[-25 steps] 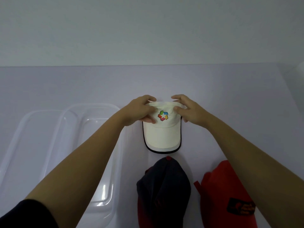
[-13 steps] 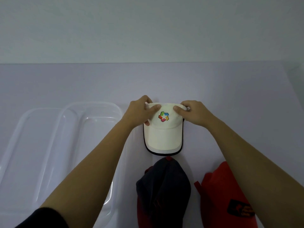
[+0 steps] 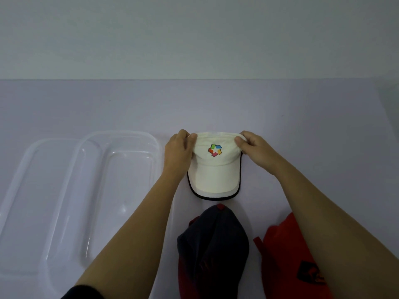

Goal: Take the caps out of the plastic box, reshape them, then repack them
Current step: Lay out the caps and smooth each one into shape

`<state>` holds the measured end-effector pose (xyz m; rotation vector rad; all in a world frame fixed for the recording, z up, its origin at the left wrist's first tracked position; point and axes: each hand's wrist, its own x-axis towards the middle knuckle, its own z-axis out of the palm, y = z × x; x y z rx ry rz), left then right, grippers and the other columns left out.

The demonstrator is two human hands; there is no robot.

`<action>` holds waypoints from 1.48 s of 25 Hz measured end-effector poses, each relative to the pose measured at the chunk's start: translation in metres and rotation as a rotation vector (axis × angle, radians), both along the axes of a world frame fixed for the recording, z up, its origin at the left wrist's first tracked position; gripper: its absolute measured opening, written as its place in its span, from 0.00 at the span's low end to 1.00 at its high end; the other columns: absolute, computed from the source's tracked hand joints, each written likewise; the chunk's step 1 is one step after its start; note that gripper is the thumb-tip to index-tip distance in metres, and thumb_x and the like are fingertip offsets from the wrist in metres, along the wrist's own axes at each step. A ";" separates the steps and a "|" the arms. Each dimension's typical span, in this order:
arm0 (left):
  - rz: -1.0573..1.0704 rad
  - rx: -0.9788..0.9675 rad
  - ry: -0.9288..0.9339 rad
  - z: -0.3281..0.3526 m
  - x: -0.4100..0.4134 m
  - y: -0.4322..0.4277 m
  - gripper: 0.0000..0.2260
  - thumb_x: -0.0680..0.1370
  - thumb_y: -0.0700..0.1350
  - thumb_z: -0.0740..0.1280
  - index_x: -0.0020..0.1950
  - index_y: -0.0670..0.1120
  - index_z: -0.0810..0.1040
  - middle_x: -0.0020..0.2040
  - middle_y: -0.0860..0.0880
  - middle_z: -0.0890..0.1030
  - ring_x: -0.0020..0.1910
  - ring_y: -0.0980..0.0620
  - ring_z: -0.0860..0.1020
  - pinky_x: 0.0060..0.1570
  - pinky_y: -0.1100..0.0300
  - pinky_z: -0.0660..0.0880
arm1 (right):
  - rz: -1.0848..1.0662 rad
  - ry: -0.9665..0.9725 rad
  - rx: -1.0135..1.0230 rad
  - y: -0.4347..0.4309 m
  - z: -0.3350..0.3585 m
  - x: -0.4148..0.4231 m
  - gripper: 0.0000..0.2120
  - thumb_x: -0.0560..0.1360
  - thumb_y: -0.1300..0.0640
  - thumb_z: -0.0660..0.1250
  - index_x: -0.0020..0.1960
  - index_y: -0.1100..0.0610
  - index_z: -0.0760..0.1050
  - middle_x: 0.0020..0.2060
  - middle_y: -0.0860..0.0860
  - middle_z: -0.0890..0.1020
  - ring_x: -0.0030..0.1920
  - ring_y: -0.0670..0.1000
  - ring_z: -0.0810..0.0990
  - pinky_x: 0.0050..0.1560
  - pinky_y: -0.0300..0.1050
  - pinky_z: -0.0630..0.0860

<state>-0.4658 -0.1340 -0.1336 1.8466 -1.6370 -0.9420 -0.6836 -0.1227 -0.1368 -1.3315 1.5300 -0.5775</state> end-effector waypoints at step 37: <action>0.179 0.137 0.138 0.026 -0.180 0.214 0.15 0.83 0.49 0.52 0.41 0.42 0.69 0.34 0.51 0.69 0.36 0.52 0.69 0.34 0.59 0.63 | -0.609 0.017 -0.031 0.236 0.009 -0.088 0.23 0.80 0.45 0.52 0.42 0.64 0.71 0.34 0.52 0.74 0.35 0.48 0.71 0.39 0.45 0.69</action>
